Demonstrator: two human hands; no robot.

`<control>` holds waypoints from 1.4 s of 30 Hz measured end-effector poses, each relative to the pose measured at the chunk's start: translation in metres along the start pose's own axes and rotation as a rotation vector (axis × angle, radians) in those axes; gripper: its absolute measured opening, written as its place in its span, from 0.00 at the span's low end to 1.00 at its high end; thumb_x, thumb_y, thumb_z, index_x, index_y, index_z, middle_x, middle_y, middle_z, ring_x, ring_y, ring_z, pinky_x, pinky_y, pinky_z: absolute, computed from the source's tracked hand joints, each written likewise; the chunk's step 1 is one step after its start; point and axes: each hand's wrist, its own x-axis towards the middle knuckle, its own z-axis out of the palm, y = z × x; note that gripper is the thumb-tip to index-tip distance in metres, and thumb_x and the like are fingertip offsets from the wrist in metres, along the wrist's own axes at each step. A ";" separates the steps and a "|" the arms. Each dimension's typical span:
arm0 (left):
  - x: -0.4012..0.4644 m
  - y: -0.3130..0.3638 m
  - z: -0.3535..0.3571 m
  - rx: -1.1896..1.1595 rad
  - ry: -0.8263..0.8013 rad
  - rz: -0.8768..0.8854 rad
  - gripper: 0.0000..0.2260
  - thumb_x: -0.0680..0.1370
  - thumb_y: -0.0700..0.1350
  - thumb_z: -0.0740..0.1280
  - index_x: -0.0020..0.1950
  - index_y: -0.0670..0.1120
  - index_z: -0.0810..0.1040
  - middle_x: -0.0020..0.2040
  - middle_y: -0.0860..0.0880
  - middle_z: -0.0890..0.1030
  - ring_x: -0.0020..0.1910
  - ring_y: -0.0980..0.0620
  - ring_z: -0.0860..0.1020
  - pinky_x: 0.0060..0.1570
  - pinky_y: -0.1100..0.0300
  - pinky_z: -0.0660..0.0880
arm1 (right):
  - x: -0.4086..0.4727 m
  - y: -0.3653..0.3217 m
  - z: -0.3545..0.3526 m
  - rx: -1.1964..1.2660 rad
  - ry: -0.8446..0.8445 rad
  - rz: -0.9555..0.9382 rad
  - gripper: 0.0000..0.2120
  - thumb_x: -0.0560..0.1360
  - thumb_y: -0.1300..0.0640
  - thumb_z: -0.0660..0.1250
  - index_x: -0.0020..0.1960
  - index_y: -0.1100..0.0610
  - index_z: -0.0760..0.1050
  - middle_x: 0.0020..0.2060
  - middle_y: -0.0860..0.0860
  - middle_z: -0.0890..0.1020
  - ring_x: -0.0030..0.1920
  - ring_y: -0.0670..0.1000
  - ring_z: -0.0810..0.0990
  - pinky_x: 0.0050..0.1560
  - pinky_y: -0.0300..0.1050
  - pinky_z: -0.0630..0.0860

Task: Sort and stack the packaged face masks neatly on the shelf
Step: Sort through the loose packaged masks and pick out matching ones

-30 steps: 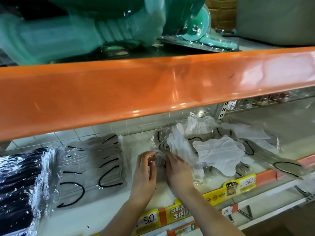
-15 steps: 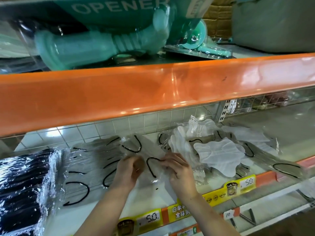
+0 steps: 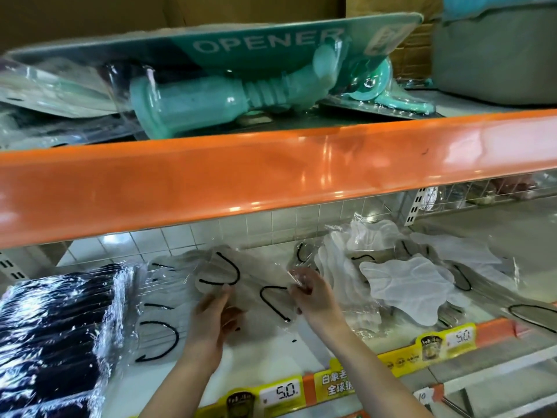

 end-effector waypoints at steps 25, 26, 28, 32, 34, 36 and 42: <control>-0.001 0.039 -0.072 0.568 0.030 0.299 0.10 0.76 0.38 0.68 0.34 0.41 0.76 0.22 0.52 0.71 0.22 0.55 0.66 0.24 0.65 0.62 | -0.013 -0.051 0.060 -0.070 -0.345 -0.117 0.09 0.77 0.56 0.66 0.38 0.49 0.74 0.28 0.42 0.74 0.28 0.41 0.70 0.31 0.38 0.68; 0.000 0.043 -0.069 0.584 0.017 0.331 0.08 0.76 0.38 0.68 0.37 0.43 0.79 0.24 0.53 0.74 0.24 0.55 0.69 0.25 0.67 0.64 | -0.013 -0.054 0.061 0.004 -0.355 -0.081 0.15 0.77 0.59 0.66 0.33 0.51 0.70 0.23 0.42 0.70 0.25 0.41 0.66 0.28 0.37 0.63; 0.001 0.048 -0.063 0.579 0.028 0.396 0.06 0.75 0.37 0.70 0.43 0.48 0.80 0.32 0.54 0.80 0.29 0.61 0.76 0.32 0.72 0.70 | -0.012 -0.055 0.062 0.140 -0.320 -0.003 0.16 0.78 0.63 0.65 0.32 0.55 0.68 0.21 0.44 0.70 0.22 0.43 0.65 0.25 0.35 0.62; 0.002 0.040 -0.061 0.645 0.105 0.439 0.08 0.75 0.40 0.71 0.52 0.50 0.79 0.42 0.59 0.80 0.39 0.67 0.78 0.40 0.77 0.70 | -0.017 -0.051 0.070 0.608 -0.234 0.267 0.05 0.77 0.67 0.65 0.44 0.59 0.74 0.32 0.53 0.77 0.30 0.47 0.74 0.30 0.38 0.71; -0.001 0.036 -0.060 0.632 0.112 0.390 0.08 0.75 0.41 0.71 0.53 0.47 0.79 0.41 0.58 0.80 0.40 0.65 0.78 0.38 0.75 0.71 | -0.020 -0.047 0.077 0.764 -0.180 0.376 0.08 0.76 0.70 0.64 0.45 0.59 0.76 0.33 0.53 0.79 0.31 0.48 0.76 0.31 0.40 0.72; -0.002 0.034 -0.061 0.607 0.138 0.350 0.08 0.74 0.40 0.72 0.52 0.45 0.79 0.39 0.54 0.80 0.36 0.61 0.77 0.36 0.69 0.72 | -0.023 -0.044 0.082 0.882 -0.105 0.460 0.10 0.75 0.73 0.63 0.43 0.59 0.76 0.32 0.53 0.79 0.32 0.49 0.76 0.32 0.40 0.71; -0.010 0.034 -0.074 0.341 0.113 0.146 0.05 0.75 0.36 0.70 0.49 0.44 0.79 0.35 0.47 0.83 0.31 0.52 0.81 0.31 0.63 0.77 | -0.023 -0.038 0.084 1.134 0.031 0.644 0.13 0.75 0.74 0.61 0.38 0.59 0.71 0.25 0.52 0.79 0.24 0.46 0.78 0.25 0.36 0.73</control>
